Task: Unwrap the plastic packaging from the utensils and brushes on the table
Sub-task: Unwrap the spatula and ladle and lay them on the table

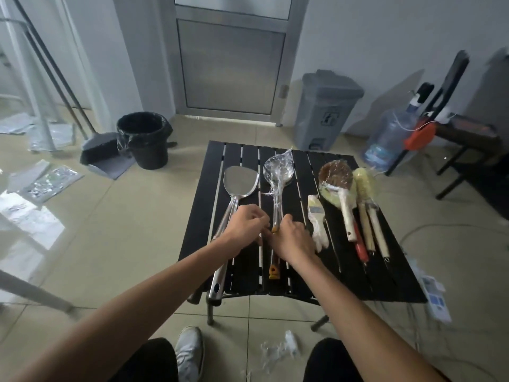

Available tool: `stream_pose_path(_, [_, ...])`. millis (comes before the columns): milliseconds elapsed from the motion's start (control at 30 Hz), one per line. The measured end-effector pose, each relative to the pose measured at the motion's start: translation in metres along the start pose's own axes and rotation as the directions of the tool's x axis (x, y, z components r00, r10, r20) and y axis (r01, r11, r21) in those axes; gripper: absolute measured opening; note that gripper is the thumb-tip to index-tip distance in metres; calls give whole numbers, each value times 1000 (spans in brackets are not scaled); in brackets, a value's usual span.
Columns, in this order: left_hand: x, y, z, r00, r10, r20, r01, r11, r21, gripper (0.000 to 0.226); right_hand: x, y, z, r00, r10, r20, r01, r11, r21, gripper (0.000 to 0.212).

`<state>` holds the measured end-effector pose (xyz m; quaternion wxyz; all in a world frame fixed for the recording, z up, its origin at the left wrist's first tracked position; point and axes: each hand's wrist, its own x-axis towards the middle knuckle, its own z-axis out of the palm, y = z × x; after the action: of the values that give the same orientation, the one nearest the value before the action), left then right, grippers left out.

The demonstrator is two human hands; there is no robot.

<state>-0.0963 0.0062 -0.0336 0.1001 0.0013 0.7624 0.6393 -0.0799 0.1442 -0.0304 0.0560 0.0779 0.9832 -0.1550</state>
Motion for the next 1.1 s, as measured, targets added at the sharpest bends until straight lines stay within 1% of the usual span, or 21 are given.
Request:
stream_pose_path(100, [5,2,-4,1000,-3,0,3,1000,-19,6,5,-5,2,999,39,-28,-40,999,-29,65])
stream_pose_path(233, [2,-6,-5,998,-64,13,64,997,-38,7,11,-3,0,994,84,-73,-87,995,-46,45])
stream_pose_path(300, [-1,-12,-4,996,-88,15,89,996,-21,8,14,0,0,997,68,-44,-70,996,-59,38])
stream_pose_path(367, [-2,-17,-3,995,-98,17,98,995,-1,8,15,3,-1,999,47,-2,-47,998,-49,41])
stream_pose_path(467, [-1,-19,-1,996,-86,21,85,996,34,8,16,8,0,998,39,49,-40,999,18,57])
stream_pose_path(533, [0,-17,1,998,-69,11,68,995,69,10,17,12,-2,995,47,86,-56,993,104,65])
stream_pose_path(567, [0,-16,3,998,-59,5,59,995,85,12,17,13,-3,994,44,102,-60,986,156,66])
stream_pose_path(633, [0,-12,7,999,-54,7,53,995,84,18,16,16,-6,995,19,101,-45,964,260,57])
stream_pose_path(700, [0,-6,12,996,-82,30,81,996,28,24,11,17,-11,998,-10,64,-14,933,361,51])
stream_pose_path(733, [0,-2,15,993,-105,51,107,994,-28,29,7,16,-13,999,-29,36,12,912,410,49])
stream_pose_path(800, [0,5,17,985,-130,111,150,970,-189,36,-5,13,-18,997,-79,-12,74,858,509,45])
stream_pose_path(833, [1,9,18,983,-124,136,158,948,-278,36,-12,11,-21,994,-111,-22,105,825,555,43])
stream_pose_path(900, [2,16,17,981,-98,164,166,865,-473,31,-26,9,-23,981,-194,-21,165,766,622,39])
stream_pose_path(967, [3,20,15,981,-73,181,173,753,-635,29,-35,10,-22,961,-277,-5,216,734,644,37])
stream_pose_path(1000, [3,21,15,982,-57,179,162,739,-654,28,-36,12,-23,952,-307,10,229,732,642,38])
stream_pose_path(1033, [1,21,15,986,-44,158,135,769,-625,27,-37,14,-25,945,-326,27,237,740,630,42])
stream_pose_path(1100, [-4,20,15,996,8,84,34,877,-478,25,-34,20,-32,941,-337,35,249,757,604,55])
